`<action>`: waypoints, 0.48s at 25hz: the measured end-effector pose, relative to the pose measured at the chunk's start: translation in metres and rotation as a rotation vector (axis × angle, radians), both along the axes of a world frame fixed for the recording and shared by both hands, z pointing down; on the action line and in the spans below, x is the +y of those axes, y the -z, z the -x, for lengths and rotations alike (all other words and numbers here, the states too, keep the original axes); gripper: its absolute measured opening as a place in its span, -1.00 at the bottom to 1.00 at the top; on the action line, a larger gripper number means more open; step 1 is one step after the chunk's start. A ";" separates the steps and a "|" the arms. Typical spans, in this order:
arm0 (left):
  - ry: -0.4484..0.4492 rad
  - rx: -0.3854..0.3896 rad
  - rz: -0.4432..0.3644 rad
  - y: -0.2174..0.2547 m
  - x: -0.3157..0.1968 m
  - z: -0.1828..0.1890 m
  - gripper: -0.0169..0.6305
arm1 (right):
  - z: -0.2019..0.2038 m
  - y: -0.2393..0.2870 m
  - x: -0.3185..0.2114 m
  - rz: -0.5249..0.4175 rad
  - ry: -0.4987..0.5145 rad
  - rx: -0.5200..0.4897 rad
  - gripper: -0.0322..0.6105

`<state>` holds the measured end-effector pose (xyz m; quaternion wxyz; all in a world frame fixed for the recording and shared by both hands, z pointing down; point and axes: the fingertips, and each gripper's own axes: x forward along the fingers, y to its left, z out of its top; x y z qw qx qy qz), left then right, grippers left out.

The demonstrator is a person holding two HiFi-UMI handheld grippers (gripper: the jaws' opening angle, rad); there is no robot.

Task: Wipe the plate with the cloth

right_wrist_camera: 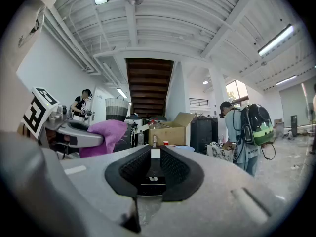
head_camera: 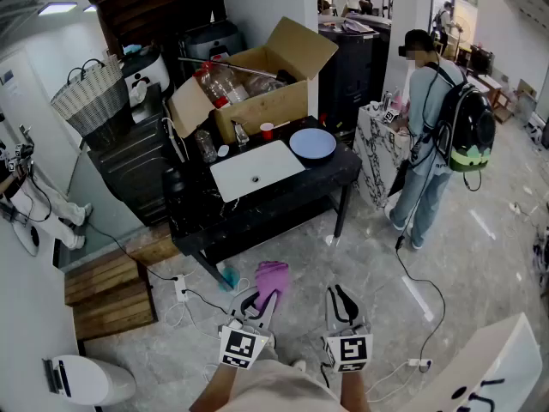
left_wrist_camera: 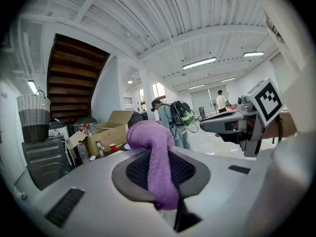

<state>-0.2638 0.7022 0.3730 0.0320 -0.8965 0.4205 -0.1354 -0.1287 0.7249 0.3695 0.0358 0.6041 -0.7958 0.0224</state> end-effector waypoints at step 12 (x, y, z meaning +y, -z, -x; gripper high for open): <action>-0.002 0.027 -0.011 -0.008 -0.018 -0.013 -0.76 | 0.000 -0.006 -0.017 0.007 -0.009 0.005 -0.72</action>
